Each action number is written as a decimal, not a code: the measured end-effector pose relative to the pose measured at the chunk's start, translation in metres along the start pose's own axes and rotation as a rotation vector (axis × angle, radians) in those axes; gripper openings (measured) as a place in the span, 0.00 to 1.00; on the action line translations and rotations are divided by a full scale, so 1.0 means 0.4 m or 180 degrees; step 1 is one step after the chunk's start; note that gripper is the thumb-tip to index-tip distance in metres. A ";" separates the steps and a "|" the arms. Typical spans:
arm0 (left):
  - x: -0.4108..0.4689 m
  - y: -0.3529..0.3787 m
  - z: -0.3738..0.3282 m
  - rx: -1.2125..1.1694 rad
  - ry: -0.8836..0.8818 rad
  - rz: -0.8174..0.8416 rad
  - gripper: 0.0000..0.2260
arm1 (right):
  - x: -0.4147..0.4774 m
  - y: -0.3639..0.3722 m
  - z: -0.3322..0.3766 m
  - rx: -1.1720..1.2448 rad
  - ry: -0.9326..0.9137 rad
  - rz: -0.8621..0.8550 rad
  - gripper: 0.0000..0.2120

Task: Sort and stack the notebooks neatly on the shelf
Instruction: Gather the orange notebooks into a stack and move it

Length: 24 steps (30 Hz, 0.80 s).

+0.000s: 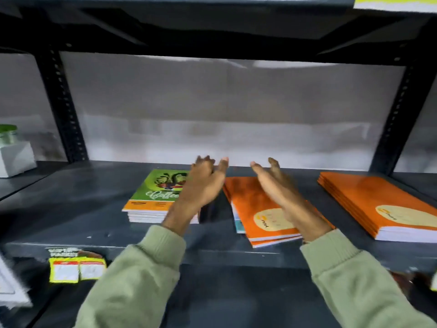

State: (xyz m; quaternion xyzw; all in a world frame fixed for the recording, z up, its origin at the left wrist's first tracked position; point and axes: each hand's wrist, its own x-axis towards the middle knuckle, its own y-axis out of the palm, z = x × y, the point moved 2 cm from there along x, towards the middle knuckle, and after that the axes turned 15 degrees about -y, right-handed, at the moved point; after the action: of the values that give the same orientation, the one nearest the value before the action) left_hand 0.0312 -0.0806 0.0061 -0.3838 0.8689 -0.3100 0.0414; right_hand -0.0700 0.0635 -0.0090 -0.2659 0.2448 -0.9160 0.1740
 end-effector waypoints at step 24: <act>-0.063 0.244 -0.011 0.0475 -0.0840 0.0023 0.17 | -0.083 -0.221 -0.173 0.0536 -0.0481 0.0069 0.12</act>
State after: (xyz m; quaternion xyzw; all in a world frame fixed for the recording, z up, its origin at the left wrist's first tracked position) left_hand -0.0148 -0.0108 -0.0501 -0.4140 0.8318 -0.3204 0.1847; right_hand -0.0996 0.1755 -0.0255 -0.3160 0.1560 -0.9087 0.2236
